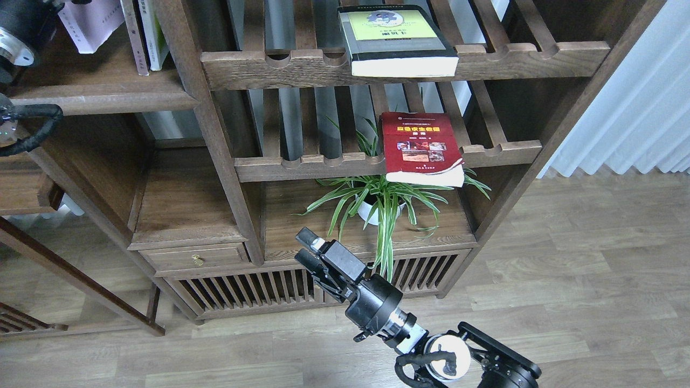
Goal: Organize books on shelf
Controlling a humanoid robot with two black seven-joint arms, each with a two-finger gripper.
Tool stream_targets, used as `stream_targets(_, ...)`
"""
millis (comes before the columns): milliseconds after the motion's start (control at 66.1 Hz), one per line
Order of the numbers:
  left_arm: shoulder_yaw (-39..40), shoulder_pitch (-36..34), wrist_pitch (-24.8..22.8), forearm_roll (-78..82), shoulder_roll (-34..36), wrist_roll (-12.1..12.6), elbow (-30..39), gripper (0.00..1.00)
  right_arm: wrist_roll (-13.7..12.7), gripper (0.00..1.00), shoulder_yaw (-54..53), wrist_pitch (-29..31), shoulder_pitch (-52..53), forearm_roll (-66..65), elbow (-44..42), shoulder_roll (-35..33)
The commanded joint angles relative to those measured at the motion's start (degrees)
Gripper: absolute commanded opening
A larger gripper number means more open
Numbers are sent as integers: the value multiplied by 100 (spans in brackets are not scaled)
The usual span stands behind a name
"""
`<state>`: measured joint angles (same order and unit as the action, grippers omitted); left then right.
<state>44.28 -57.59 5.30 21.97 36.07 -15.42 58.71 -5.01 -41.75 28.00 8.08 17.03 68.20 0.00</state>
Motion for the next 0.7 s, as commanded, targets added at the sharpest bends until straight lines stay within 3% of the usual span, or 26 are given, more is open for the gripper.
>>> stream_targets(0, -51, 11, -56, 18, -153, -172, -149, 4, 0, 98, 0, 0, -9, 2, 0, 0)
stream_targets(121, -77, 20, -65, 18, -249, -198, -246, 4, 0, 98, 0, 0, -9, 2, 0, 0)
stream_targets(257, -95, -6, -458, 35, -451, -567, -701, 3, 0, 98, -27, 0, -35, 2, 0, 0)
stream_targets(514, -95, 20, -662, 36, -487, -541, -852, 6, 0, 98, -44, 0, -70, 2, 0, 0)
stream_targets(681, -174, 20, -820, 44, -487, -532, -905, 14, 0, 98, -44, 0, -70, 2, 0, 0)
